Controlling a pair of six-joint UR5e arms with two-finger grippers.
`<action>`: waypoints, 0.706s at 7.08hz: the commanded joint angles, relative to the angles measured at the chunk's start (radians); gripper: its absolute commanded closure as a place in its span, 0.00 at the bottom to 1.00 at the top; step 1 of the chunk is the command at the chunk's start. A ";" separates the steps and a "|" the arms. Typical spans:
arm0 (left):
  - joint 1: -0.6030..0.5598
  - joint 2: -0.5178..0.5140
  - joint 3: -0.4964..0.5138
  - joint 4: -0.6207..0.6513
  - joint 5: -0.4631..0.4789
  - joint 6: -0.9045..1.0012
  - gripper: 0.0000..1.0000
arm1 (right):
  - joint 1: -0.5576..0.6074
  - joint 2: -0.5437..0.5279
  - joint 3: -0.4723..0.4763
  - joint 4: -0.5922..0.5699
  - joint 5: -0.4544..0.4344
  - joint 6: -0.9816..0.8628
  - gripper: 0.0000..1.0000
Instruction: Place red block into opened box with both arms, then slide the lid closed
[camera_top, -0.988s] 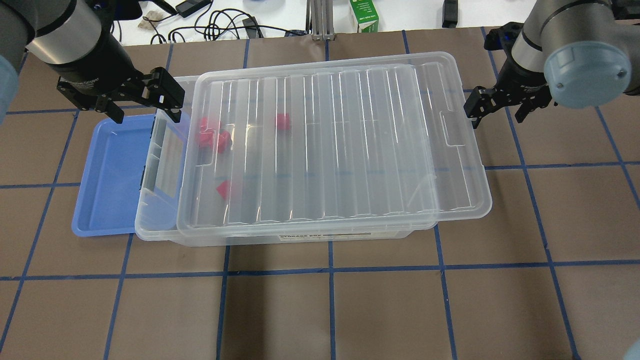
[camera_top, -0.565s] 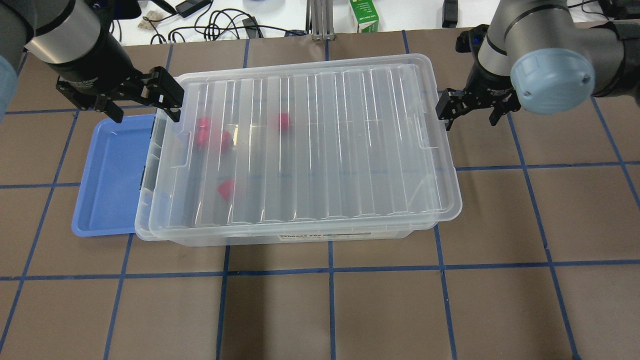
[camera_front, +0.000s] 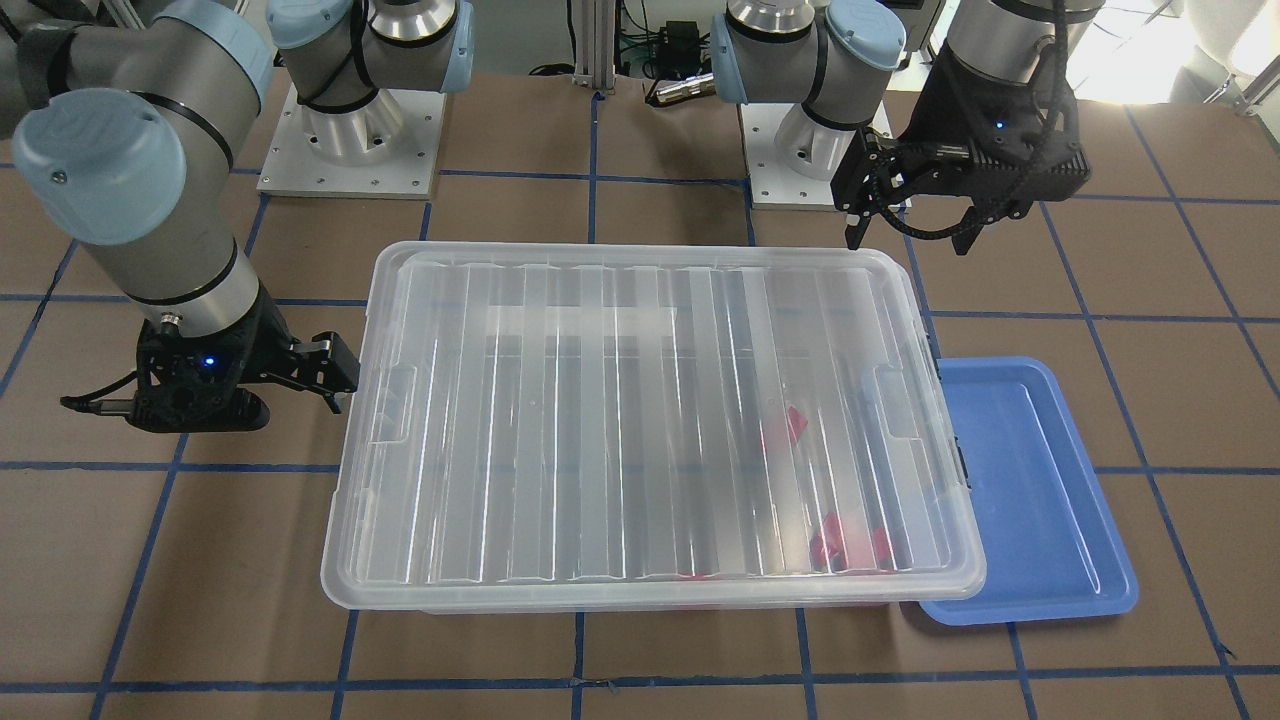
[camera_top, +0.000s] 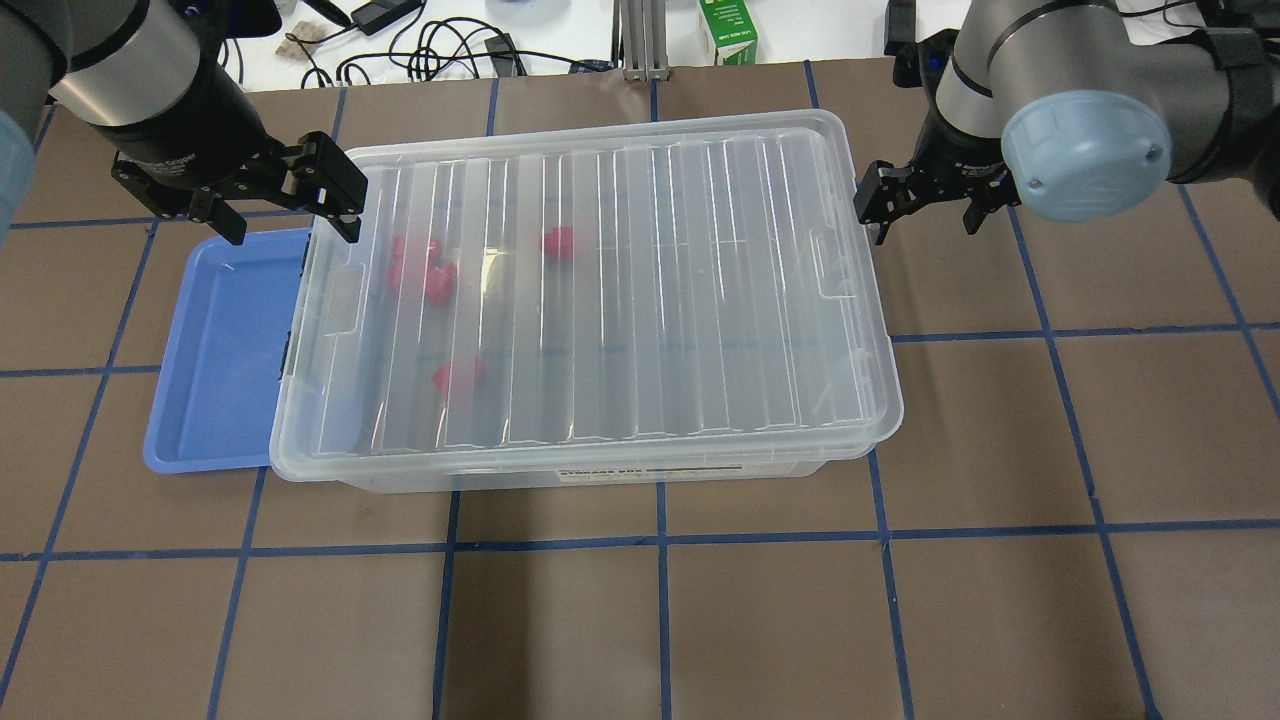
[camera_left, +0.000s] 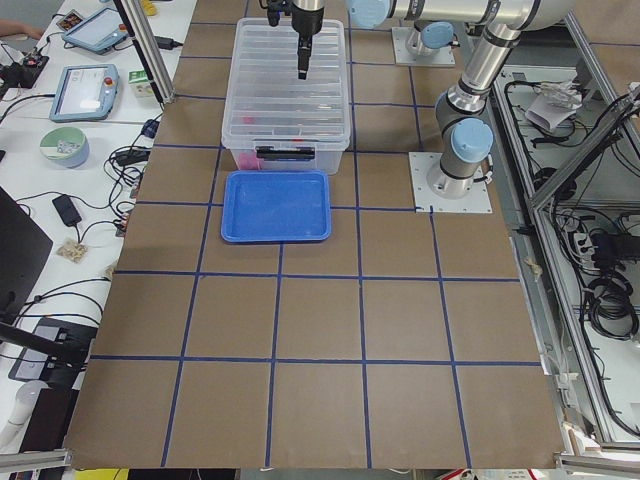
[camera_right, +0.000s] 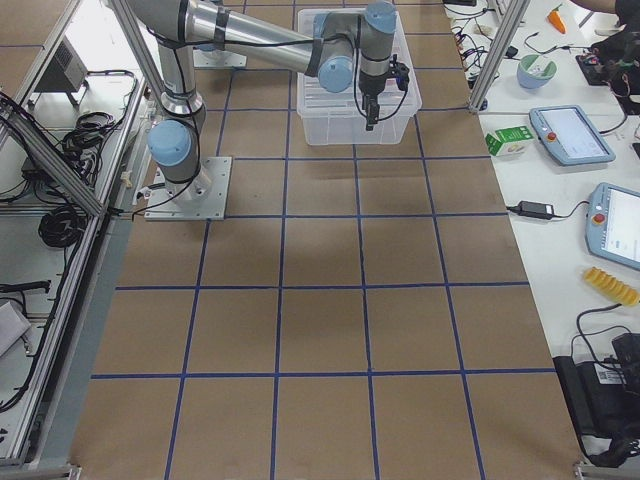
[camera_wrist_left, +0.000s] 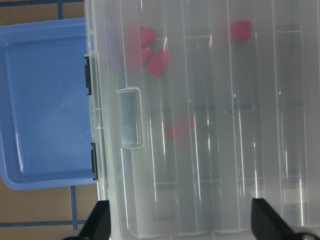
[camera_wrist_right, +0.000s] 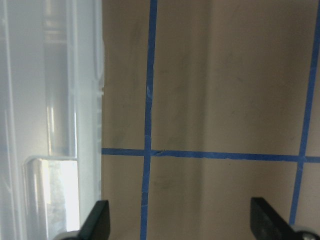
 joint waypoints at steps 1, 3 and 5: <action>0.000 0.000 0.000 0.000 0.002 0.001 0.00 | 0.022 -0.067 -0.120 0.128 0.001 0.023 0.00; 0.000 0.000 0.000 0.000 0.002 -0.001 0.00 | 0.126 -0.130 -0.147 0.153 0.009 0.119 0.00; 0.000 0.000 -0.001 0.000 0.000 -0.001 0.00 | 0.136 -0.150 -0.133 0.208 -0.001 0.120 0.00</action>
